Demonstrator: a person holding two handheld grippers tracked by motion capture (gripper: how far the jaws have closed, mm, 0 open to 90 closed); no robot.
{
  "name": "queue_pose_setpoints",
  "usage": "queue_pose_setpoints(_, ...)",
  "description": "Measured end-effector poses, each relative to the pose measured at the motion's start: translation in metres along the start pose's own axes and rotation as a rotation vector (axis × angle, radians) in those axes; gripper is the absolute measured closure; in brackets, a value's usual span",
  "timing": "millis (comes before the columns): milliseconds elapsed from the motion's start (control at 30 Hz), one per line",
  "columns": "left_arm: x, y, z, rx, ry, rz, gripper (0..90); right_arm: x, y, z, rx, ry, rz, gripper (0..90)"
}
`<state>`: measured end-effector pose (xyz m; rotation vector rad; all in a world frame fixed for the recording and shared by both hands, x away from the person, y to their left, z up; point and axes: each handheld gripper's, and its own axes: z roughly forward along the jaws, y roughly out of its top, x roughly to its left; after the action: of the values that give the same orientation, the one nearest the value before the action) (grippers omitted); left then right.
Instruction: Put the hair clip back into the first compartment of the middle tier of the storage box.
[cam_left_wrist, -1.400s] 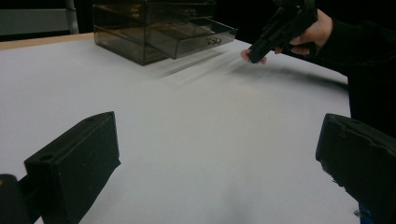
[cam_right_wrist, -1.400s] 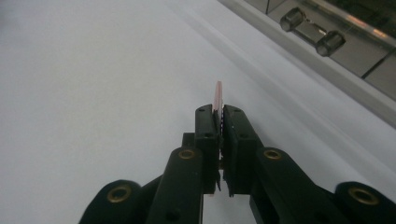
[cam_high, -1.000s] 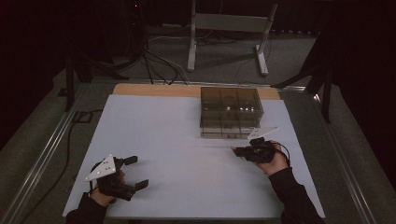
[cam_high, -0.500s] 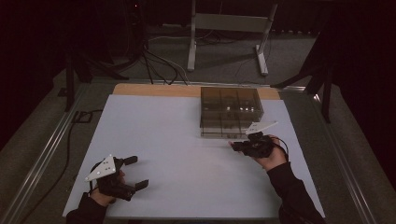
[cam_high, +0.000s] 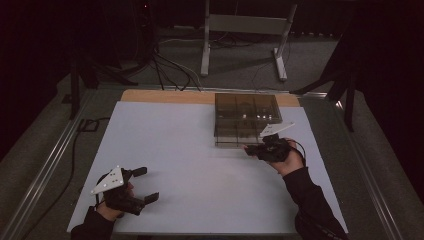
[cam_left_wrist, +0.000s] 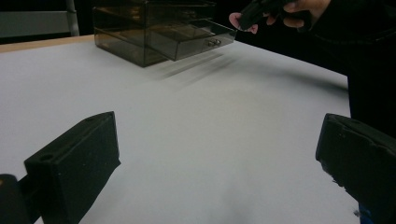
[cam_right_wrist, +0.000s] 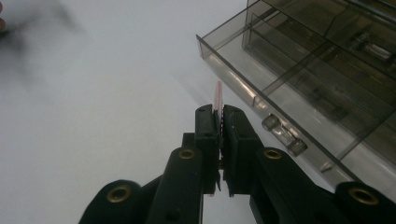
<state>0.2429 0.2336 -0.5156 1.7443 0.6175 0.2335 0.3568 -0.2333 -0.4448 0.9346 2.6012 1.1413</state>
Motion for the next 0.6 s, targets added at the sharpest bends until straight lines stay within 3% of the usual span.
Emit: queue_pose_setpoints(600, 0.000, 0.000, 0.000, -0.001, 0.000, 0.000, 0.5, -0.006, 0.022, 0.007, 0.000, 0.005, -0.011, 85.2)
